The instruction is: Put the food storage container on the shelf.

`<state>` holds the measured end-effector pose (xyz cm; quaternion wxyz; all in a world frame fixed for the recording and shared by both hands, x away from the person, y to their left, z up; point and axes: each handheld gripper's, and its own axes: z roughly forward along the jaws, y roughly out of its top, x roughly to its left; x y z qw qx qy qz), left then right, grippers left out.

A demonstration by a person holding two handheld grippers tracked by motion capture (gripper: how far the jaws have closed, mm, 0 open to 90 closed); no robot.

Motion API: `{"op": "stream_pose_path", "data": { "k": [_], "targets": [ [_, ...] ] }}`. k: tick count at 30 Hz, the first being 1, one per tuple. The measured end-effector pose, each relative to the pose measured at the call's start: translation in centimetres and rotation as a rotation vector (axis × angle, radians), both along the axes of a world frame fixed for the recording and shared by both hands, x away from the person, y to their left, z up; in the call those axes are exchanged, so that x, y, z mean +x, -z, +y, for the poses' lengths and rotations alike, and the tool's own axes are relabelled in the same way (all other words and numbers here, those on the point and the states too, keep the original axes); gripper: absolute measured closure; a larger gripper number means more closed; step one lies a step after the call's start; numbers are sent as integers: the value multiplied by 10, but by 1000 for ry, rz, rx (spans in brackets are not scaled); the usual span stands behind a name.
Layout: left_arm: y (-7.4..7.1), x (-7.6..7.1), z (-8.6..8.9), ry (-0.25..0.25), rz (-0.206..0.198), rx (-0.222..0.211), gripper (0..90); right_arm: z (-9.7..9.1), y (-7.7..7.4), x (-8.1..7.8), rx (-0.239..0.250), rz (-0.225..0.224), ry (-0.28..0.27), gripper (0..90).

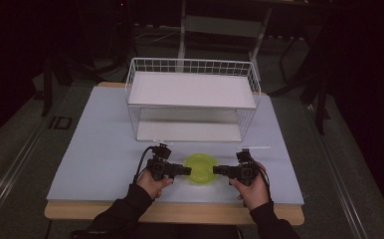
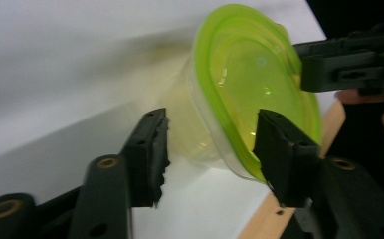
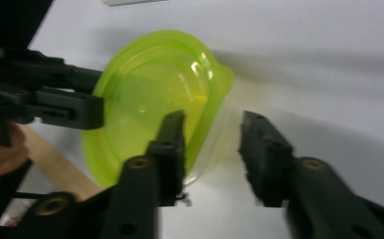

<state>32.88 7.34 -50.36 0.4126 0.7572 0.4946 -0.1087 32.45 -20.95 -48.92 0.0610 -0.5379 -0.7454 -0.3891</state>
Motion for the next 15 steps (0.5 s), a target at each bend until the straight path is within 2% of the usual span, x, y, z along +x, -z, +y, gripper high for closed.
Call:
{"op": "stream_pose_path", "data": {
  "k": [1,5,8,12,14,15],
  "targets": [
    [-3,-5,-1,22,-11,-8,674,4,-1,-4,-12,-4,-5,704],
    [-7,-10,-1,13,-2,4,727,6,-3,-8,-9,-2,-2,759],
    [-9,-16,-2,-4,-4,30,789,8,-7,-12,-21,-38,0,794],
    [-14,-17,2,-31,3,4,802,13,-13,-17,-42,-74,-7,798],
    [-17,-17,4,-32,-5,-8,808,13,-17,-19,-33,-104,-4,799],
    [-23,-18,6,-33,-32,-20,809,13,-20,-19,-27,-108,-4,799]
  ]
}}
